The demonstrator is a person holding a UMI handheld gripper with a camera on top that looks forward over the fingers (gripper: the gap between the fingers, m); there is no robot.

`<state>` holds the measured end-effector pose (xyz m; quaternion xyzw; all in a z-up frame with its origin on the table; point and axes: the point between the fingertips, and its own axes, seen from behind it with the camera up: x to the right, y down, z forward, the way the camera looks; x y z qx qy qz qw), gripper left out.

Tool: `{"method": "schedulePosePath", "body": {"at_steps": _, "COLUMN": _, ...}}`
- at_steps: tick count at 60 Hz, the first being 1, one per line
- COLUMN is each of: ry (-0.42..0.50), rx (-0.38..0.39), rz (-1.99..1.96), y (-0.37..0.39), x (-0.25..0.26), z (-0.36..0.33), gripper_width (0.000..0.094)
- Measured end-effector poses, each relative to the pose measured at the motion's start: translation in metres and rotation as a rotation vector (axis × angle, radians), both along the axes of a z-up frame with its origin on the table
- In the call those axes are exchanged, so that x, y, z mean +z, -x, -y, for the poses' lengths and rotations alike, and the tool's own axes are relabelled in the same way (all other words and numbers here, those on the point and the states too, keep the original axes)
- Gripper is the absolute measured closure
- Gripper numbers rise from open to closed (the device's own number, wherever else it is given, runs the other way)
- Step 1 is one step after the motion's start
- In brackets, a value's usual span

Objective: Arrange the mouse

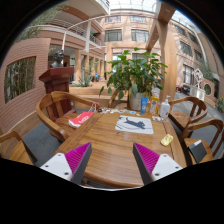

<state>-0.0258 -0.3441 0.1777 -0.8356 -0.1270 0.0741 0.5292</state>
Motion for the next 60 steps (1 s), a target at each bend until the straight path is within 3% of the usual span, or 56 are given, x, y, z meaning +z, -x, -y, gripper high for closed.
{"method": "schedulePosePath", "body": {"at_steps": 6, "ry": 0.045, "rx": -0.035, "rz": 0.002, "y": -0.016, "x": -0.017, "z": 0.005, "gripper_width": 0.0086}}
{"method": "schedulePosePath", "body": {"at_steps": 24, "ry": 0.151, "rx": -0.191, "rz": 0.046, "y": -0.132, "x": -0.121, "z": -0.071, "gripper_width": 0.0086}}
{"method": "schedulePosePath", "body": {"at_steps": 43, "ry": 0.135, "rx": -0.35, "rz": 0.052, "y": -0.227, "x": -0.155, "z": -0.188, "gripper_width": 0.0088}}
{"method": "schedulePosePath", "body": {"at_steps": 60, "ry": 0.212, "rx": -0.409, "rz": -0.006, "y": -0.252, "x": -0.187, "z": -0.26, "gripper_width": 0.0089}}
